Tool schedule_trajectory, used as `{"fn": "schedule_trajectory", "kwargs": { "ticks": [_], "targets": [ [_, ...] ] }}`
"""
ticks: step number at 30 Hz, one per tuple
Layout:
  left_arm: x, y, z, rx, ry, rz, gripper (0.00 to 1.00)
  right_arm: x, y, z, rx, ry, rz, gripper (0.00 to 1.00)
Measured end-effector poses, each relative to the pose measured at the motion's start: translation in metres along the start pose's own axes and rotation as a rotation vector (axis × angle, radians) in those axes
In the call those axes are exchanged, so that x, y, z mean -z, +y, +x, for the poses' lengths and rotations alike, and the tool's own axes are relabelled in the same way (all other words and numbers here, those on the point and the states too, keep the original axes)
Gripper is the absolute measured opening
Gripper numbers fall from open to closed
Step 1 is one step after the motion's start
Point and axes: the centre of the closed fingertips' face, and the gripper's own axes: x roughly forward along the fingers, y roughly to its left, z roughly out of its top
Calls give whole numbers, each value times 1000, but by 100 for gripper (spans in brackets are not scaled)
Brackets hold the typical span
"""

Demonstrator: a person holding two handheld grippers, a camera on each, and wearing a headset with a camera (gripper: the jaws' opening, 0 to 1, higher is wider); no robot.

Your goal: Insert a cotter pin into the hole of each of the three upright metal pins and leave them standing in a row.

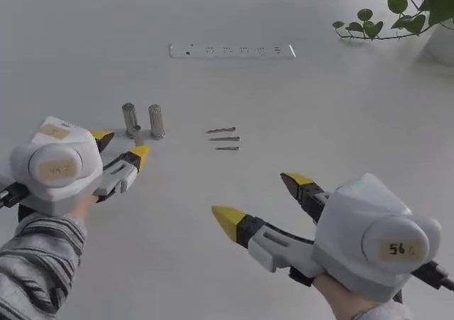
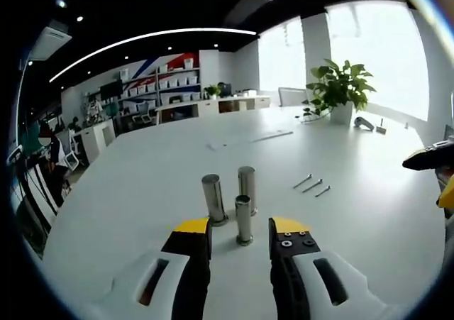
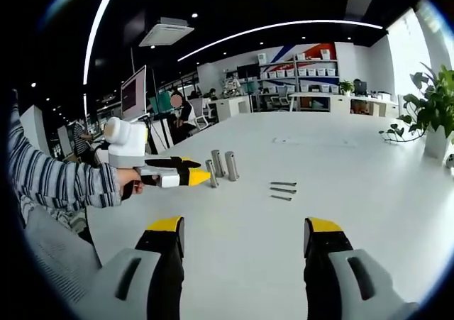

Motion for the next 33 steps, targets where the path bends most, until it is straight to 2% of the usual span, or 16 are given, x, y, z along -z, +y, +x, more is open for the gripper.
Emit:
{"fn": "schedule_trajectory", "kwargs": {
  "ticks": [8, 15, 18, 24, 33],
  "targets": [
    [1, -3, 14, 36, 11, 19, 17, 8, 0, 4, -2, 26, 17, 66],
    [4, -2, 23, 42, 31, 9, 10, 16, 4, 5, -14, 57, 31, 65],
    [6, -3, 24, 54, 36, -20, 6, 17, 6, 6, -20, 59, 30, 65],
    [6, -2, 25, 48, 36, -21, 5, 22, 8, 7, -24, 80, 29, 64],
    [6, -4, 25, 49, 38, -34, 5, 21, 9, 4, -20, 81, 20, 64]
  ]
}}
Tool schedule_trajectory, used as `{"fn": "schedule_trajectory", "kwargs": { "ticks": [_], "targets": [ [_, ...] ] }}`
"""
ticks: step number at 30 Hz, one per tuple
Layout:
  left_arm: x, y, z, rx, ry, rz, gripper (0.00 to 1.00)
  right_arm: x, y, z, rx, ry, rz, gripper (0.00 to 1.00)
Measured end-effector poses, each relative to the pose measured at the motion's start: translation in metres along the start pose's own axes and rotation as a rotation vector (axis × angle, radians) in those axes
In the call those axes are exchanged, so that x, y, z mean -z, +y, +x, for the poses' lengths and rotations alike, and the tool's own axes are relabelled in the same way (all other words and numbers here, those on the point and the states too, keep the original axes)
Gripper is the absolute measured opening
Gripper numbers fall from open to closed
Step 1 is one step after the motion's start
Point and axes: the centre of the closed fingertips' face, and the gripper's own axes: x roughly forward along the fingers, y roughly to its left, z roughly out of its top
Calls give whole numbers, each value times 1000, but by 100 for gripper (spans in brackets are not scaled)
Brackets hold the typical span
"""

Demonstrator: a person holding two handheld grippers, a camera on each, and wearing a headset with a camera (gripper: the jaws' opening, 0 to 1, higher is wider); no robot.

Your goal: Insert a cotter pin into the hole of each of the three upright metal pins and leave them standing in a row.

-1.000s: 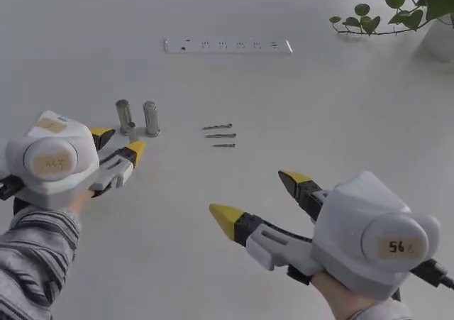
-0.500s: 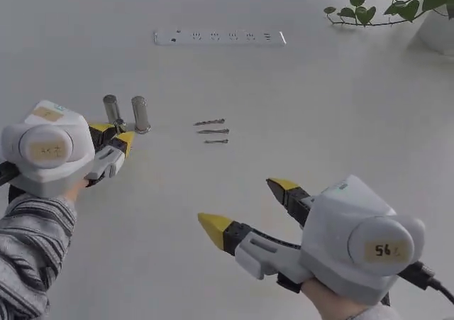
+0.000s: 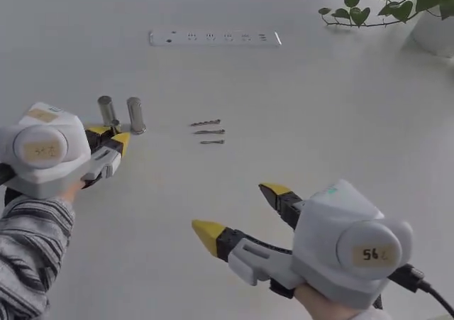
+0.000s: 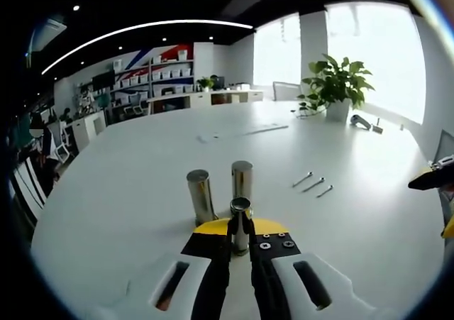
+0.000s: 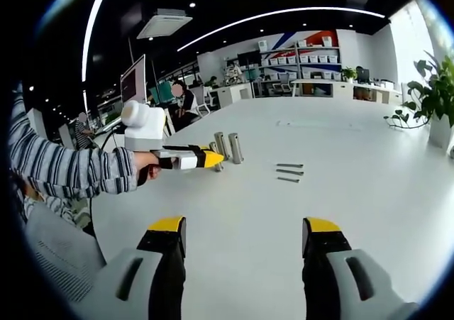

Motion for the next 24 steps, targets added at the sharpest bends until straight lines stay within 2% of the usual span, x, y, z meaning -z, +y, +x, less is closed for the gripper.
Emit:
{"fn": "schedule_trajectory", "kwargs": {
  "ticks": [6, 12, 19, 24],
  "targets": [
    [-2, -14, -3, 30, -2, 0, 5, -1, 0, -3, 4, -1, -1, 64],
    [-5, -32, -5, 63, -10, -6, 5, -1, 1, -5, 5, 0, -3, 62],
    [-2, -58, -8, 112, -5, 4, 5, 0, 2, -8, 5, 4, -4, 61],
    [2, -68, -8, 135, 6, 24, 5, 2, 2, -11, 11, 12, -8, 60]
  ]
}}
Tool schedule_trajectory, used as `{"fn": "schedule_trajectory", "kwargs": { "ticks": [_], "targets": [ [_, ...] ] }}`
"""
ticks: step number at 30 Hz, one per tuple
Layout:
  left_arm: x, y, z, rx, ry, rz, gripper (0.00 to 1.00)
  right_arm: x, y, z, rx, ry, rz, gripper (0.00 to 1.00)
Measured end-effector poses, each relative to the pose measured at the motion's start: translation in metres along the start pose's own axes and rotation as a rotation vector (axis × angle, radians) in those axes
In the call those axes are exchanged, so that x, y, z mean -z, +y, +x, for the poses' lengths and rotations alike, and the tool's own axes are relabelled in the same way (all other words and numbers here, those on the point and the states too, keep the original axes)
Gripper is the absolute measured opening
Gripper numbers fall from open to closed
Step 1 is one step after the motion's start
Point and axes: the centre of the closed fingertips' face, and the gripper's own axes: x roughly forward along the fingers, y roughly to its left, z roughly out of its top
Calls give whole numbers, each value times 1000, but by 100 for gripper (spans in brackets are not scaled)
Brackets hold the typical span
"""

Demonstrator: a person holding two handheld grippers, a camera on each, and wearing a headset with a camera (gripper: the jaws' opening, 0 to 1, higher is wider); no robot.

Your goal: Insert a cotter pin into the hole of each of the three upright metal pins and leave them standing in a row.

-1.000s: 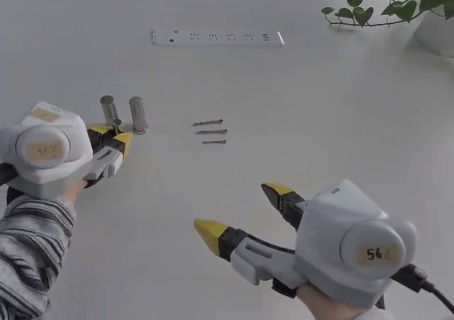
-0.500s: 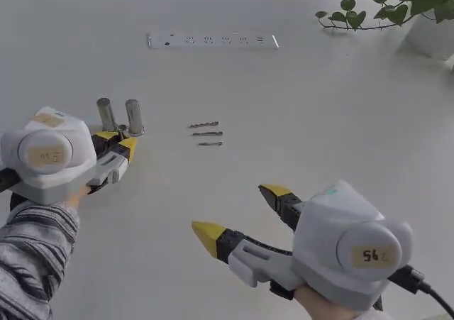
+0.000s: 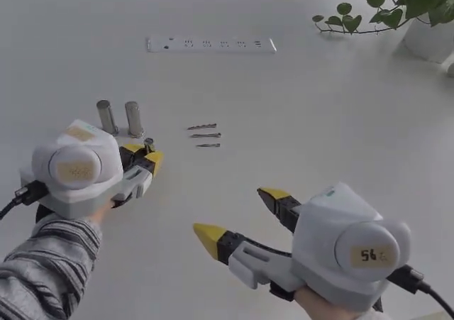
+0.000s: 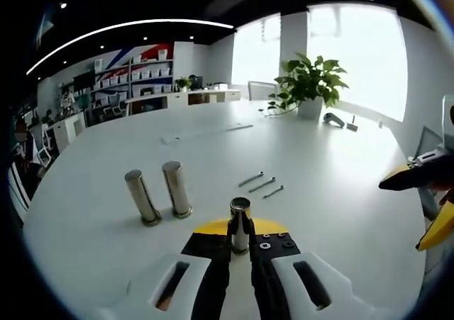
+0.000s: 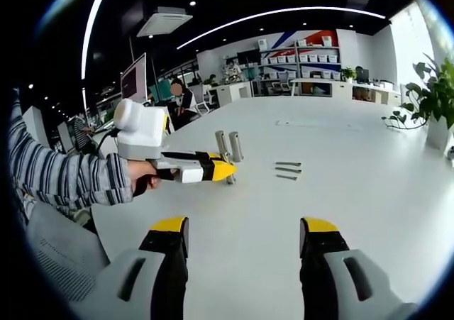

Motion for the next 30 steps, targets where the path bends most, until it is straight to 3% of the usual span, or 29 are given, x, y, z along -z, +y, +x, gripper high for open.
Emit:
{"fn": "schedule_trajectory", "kwargs": {
  "ticks": [6, 21, 24, 30],
  "targets": [
    [3, -7, 1, 9, 6, 14, 5, 2, -2, -2, 5, 8, 12, 58],
    [3, -11, 0, 19, 8, 29, 6, 3, -9, -3, 16, 23, 17, 55],
    [4, -11, 1, 18, 10, 23, 6, 7, -17, -3, 33, 73, -13, 53],
    [9, -12, 1, 17, 29, 40, 11, 2, -33, -4, 34, 106, -54, 46]
  ]
}}
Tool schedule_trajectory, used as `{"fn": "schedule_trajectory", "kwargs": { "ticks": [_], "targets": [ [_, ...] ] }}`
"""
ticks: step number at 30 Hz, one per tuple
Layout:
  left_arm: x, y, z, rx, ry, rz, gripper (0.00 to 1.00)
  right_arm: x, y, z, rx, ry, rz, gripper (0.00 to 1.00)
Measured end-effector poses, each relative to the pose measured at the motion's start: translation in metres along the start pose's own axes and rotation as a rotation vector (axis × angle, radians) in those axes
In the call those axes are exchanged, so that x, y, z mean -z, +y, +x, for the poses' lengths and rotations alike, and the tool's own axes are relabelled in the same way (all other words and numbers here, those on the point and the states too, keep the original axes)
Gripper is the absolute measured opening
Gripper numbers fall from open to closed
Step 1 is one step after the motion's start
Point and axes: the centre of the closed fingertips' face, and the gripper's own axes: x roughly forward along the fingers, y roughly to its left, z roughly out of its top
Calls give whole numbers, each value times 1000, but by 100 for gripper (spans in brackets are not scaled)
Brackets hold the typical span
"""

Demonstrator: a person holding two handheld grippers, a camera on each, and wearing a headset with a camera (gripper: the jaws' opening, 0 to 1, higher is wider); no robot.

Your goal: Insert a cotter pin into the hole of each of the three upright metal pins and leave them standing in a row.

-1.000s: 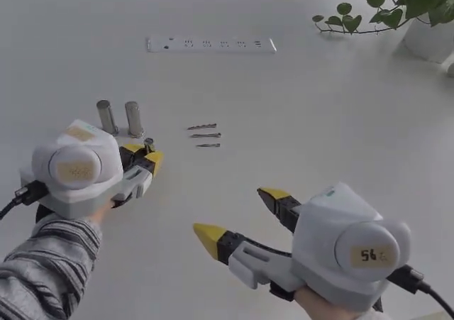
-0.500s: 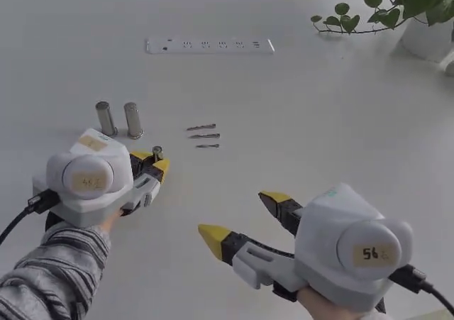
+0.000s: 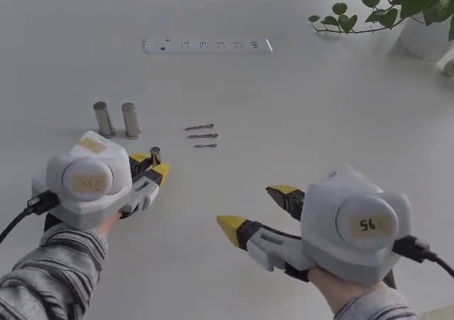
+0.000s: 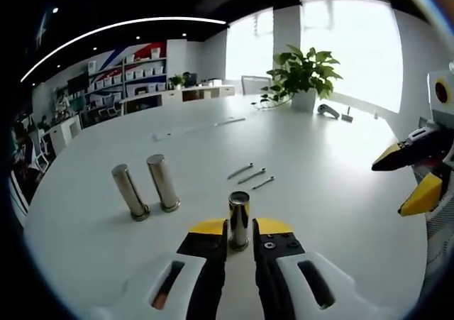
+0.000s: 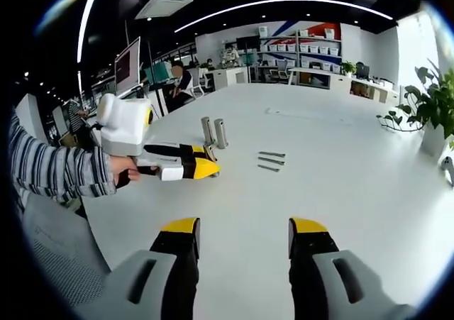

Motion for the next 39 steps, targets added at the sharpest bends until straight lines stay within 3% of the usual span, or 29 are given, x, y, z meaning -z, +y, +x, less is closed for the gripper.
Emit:
{"fn": "schedule_trajectory", "kwargs": {
  "ticks": [2, 9, 17, 20, 22, 25, 27, 33, 35, 39],
  "targets": [
    [0, 0, -1, -1, 2, 2, 14, -1, -3, 1, -10, 16, -13, 43],
    [-4, 1, -12, -7, 1, -14, 29, -1, -9, 15, -123, 135, -161, 37],
    [-2, 7, -32, -17, 2, -33, 43, -27, -28, 39, -152, 159, -238, 30],
    [0, 8, -39, -21, 7, -24, 47, -31, -33, 50, -171, 191, -266, 28],
    [2, 10, -44, -25, 21, -33, 52, -35, -34, 56, -186, 202, -298, 27],
    [0, 12, -51, -27, 3, -75, 58, -40, -33, 64, -215, 222, -314, 24],
    [-2, 12, -55, -29, 4, -65, 63, -43, -32, 71, -236, 233, -333, 23],
    [-6, 15, -68, -46, -14, -82, 72, -44, -33, 89, -275, 290, -376, 20],
    [-5, 15, -71, -47, -12, -76, 73, -39, -34, 94, -289, 333, -373, 20],
    [-2, 19, -76, -57, -7, -81, 79, -36, -34, 106, -301, 350, -400, 19]
  ]
}}
